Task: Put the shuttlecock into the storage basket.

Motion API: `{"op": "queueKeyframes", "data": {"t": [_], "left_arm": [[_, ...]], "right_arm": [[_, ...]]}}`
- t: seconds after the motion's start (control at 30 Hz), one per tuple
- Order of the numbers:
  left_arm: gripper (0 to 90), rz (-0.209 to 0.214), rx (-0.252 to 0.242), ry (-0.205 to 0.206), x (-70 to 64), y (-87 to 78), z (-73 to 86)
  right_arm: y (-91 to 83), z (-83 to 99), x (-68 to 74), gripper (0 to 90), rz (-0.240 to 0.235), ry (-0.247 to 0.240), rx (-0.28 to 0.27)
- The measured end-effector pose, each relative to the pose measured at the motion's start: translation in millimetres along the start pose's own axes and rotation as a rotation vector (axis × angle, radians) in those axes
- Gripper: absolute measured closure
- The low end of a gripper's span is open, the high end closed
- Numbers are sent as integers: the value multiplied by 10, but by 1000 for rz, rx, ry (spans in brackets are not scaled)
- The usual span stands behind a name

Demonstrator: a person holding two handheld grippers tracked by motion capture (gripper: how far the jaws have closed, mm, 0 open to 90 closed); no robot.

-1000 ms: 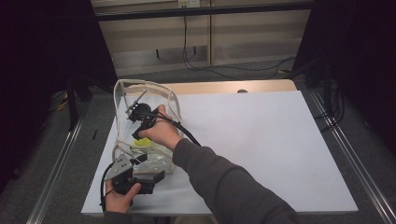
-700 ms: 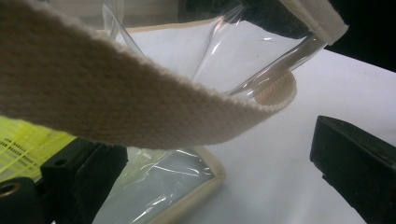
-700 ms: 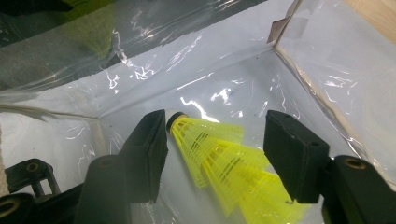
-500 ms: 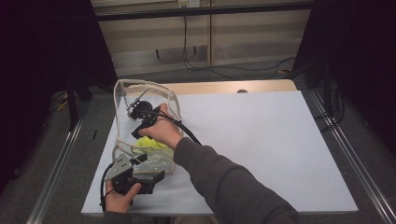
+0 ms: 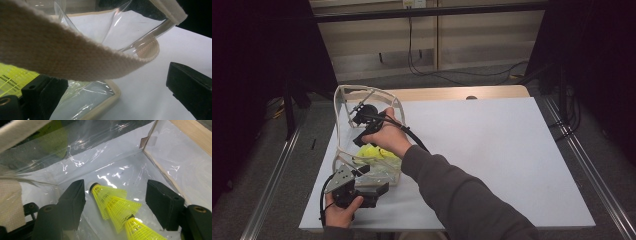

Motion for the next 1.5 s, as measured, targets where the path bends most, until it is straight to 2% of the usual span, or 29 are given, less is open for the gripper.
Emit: {"op": "queueKeyframes", "data": {"t": [0.7,0.83,0.87,0.9,0.97,1.23,1.5], "left_arm": [[36,-3,-4,1,-15,10,-9],[36,2,9,13,-11,-1,3],[36,-2,-6,0,-18,7,-7],[36,1,8,11,-13,-1,2],[36,0,7,8,-17,0,3],[37,0,8,11,-22,-6,10],[37,-1,6,8,-24,-7,7]], "right_arm": [[-289,34,36,148,-28,14,-25],[-338,64,47,140,-35,4,-29],[-352,67,52,139,-37,5,-32],[-371,62,52,139,-38,4,-42],[-412,61,50,135,-41,3,-55],[-509,139,49,120,-51,3,-55],[-632,199,15,107,-52,8,-78]]}}
Point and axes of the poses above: each handheld gripper's, and its own axes: y roughly forward along the jaws, z roughly out of its underside, x roughly to its left, the point moved 10 cm from there along y, roughly forward along the jaws, and after that the axes turned 6 degrees about -y, right-handed, at the moved point
